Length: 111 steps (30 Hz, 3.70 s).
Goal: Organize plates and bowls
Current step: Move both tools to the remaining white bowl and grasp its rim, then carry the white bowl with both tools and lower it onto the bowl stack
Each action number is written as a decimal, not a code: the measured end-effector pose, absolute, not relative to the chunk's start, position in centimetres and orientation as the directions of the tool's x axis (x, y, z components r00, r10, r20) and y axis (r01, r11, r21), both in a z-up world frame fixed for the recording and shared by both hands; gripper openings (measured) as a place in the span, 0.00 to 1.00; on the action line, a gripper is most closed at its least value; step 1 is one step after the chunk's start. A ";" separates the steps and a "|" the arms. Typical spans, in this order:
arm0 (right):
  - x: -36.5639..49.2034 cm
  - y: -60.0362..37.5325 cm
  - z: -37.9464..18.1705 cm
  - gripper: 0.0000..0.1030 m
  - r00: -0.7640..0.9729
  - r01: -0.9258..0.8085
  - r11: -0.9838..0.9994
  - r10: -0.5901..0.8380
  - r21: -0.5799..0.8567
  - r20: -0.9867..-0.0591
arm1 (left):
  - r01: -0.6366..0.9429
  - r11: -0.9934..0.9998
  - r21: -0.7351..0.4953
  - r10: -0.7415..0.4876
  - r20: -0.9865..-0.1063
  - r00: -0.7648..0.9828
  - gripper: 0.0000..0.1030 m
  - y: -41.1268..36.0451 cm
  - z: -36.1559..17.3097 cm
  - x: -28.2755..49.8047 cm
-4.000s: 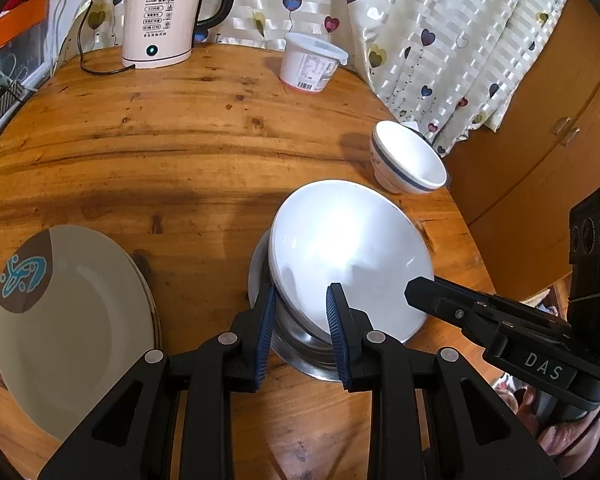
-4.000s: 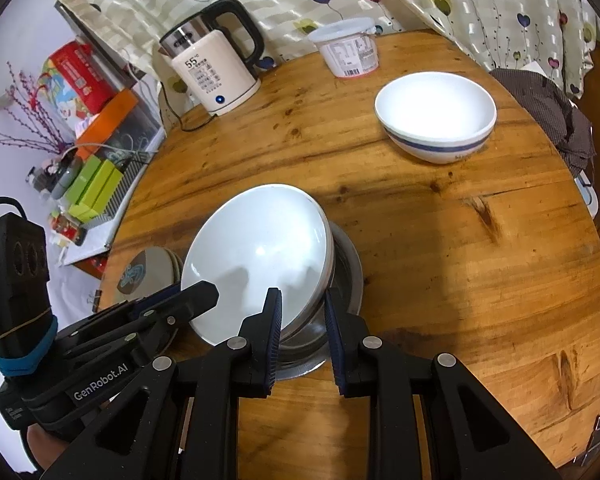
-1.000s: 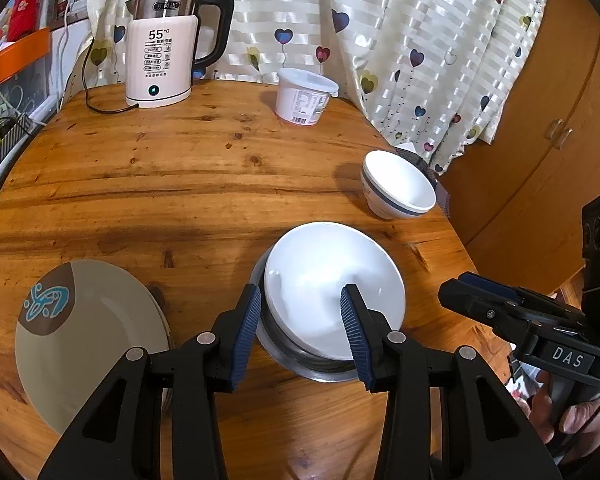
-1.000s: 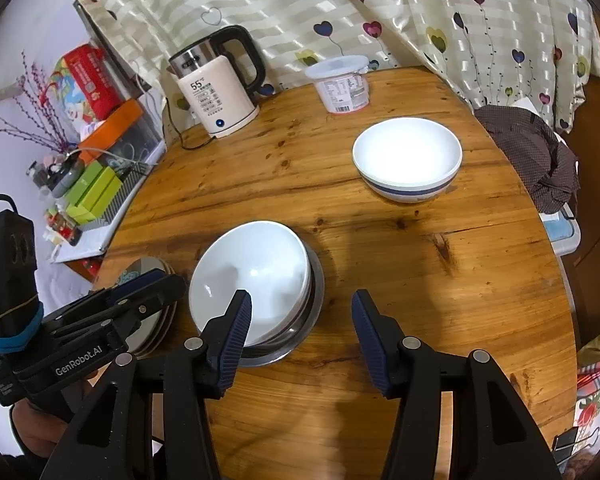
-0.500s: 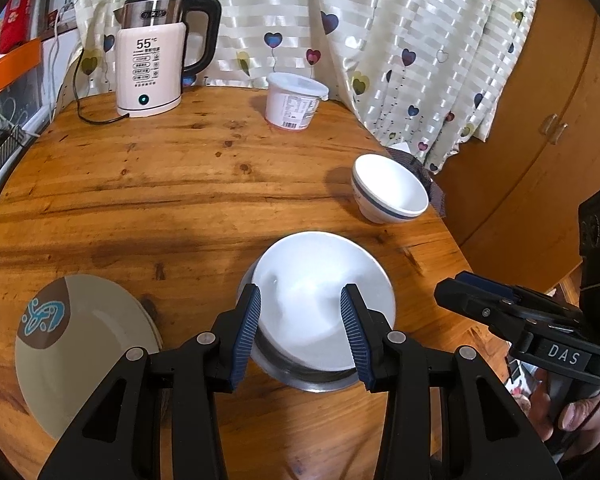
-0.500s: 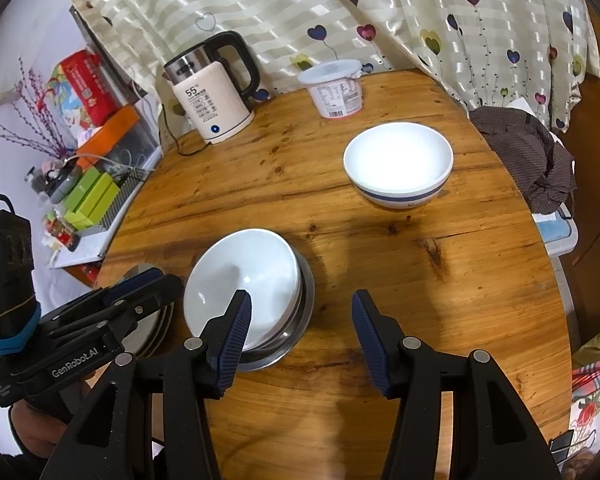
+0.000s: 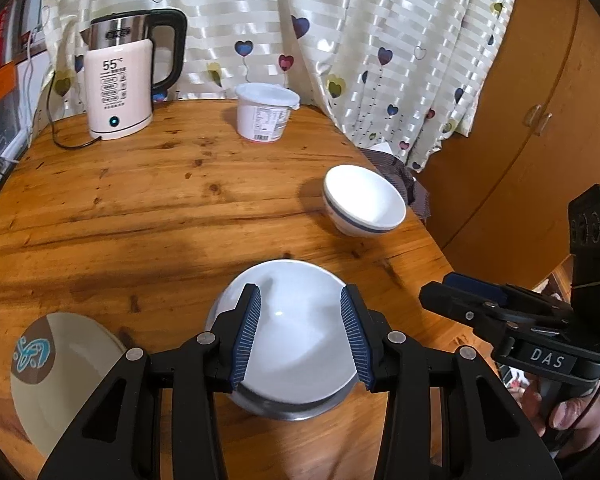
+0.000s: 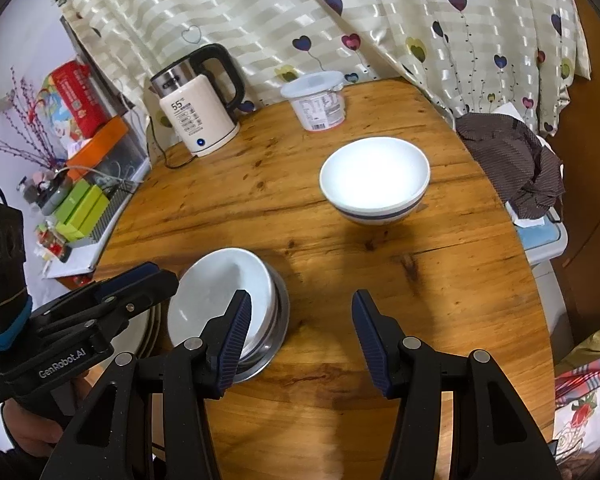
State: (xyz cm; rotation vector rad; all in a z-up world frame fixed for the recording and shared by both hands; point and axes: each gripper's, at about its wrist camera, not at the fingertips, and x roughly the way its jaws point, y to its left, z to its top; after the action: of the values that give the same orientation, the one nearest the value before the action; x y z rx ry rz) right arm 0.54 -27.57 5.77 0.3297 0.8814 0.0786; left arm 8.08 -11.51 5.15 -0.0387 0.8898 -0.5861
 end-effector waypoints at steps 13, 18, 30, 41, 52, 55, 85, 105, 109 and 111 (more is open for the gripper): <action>1.6 -29.3 5.7 0.51 0.642 0.092 0.947 0.179 0.307 -0.745 | 0.518 0.819 -0.248 -0.509 -0.730 0.455 0.42 -14.1 5.8 9.8; 2.3 -30.1 5.4 0.51 0.640 0.104 0.948 0.168 0.302 -0.750 | 0.542 0.810 -0.224 -0.506 -0.735 0.452 0.42 -15.5 5.9 10.7; 4.1 -32.6 5.1 0.51 0.641 0.145 0.944 0.139 0.297 -0.755 | 0.580 0.796 -0.174 -0.486 -0.755 0.441 0.42 -18.4 5.5 12.9; 6.2 -34.7 4.7 0.51 0.646 0.172 0.938 0.123 0.300 -0.753 | 0.586 0.790 -0.181 -0.484 -0.771 0.415 0.42 -19.9 5.2 16.0; 9.0 -36.9 3.4 0.40 0.631 0.214 0.930 0.101 0.298 -0.769 | 0.596 0.776 -0.204 -0.475 -0.811 0.341 0.42 -22.5 3.5 19.9; 9.8 -37.3 2.8 0.35 0.623 0.224 0.927 0.100 0.300 -0.776 | 0.604 0.769 -0.207 -0.472 -0.821 0.320 0.42 -23.4 2.9 20.7; 12.0 -37.9 0.7 0.19 0.598 0.238 0.920 0.114 0.312 -0.793 | 0.625 0.750 -0.217 -0.448 -0.862 0.238 0.27 -25.8 -0.5 22.1; 10.8 -36.2 3.4 0.19 0.625 0.198 0.930 0.124 0.310 -0.771 | 0.600 0.760 -0.251 -0.491 -0.826 0.276 0.27 -23.0 2.7 20.5; 10.2 -35.0 4.1 0.19 0.629 0.175 0.934 0.136 0.310 -0.766 | 0.583 0.770 -0.260 -0.496 -0.818 0.292 0.27 -21.6 3.4 19.8; 9.9 -34.4 4.5 0.19 0.630 0.163 0.936 0.145 0.312 -0.763 | 0.572 0.776 -0.266 -0.499 -0.813 0.300 0.27 -20.8 3.7 19.3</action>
State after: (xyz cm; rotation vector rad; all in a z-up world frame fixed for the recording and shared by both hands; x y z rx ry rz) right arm 9.87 -34.36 4.51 0.3723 0.8950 -0.0110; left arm 19.34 -20.81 3.71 0.0793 1.0471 -0.7118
